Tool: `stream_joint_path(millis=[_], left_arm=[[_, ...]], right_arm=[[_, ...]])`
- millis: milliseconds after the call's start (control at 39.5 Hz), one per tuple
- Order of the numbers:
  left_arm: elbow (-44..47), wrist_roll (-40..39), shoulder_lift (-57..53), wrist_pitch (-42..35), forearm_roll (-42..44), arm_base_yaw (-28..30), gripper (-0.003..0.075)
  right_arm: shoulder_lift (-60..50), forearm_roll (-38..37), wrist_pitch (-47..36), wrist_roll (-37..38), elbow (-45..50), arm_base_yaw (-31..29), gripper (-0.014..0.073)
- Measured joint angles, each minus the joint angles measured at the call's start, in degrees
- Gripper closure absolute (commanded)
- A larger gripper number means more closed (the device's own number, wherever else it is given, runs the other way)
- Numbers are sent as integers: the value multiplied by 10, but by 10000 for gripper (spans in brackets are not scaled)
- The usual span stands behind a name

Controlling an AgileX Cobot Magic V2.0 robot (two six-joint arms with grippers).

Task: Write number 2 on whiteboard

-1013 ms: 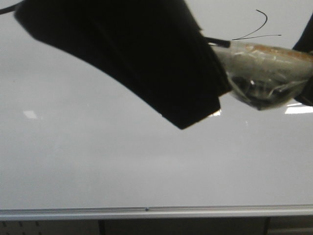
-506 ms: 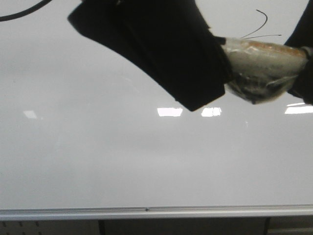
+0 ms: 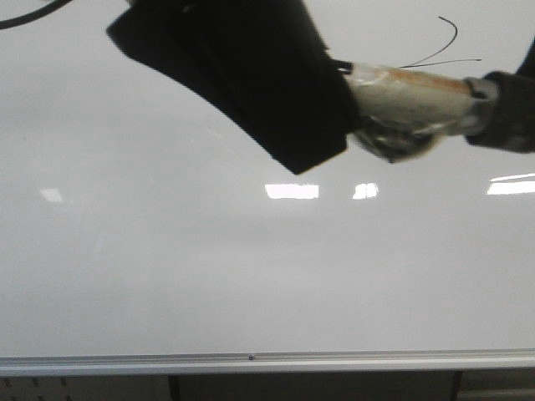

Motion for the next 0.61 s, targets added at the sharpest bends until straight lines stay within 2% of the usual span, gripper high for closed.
stream_joint_path(millis=[177,278,430,608], left_arm=[[0,-106,-38,2,93,50,739],[0,-172,-61,2,128,101,739],[25,-209,-103,-24,141,200,739],[82,-219,-138,-110,146,321,739]], right_arm=[[-49,-73,-5,91,0,-93,87],[-67,-83,-6,108,0,-131,87],[-74,-87,-10,116,0,-147,87],[-74,-87,-18,116,0,-147,87]])
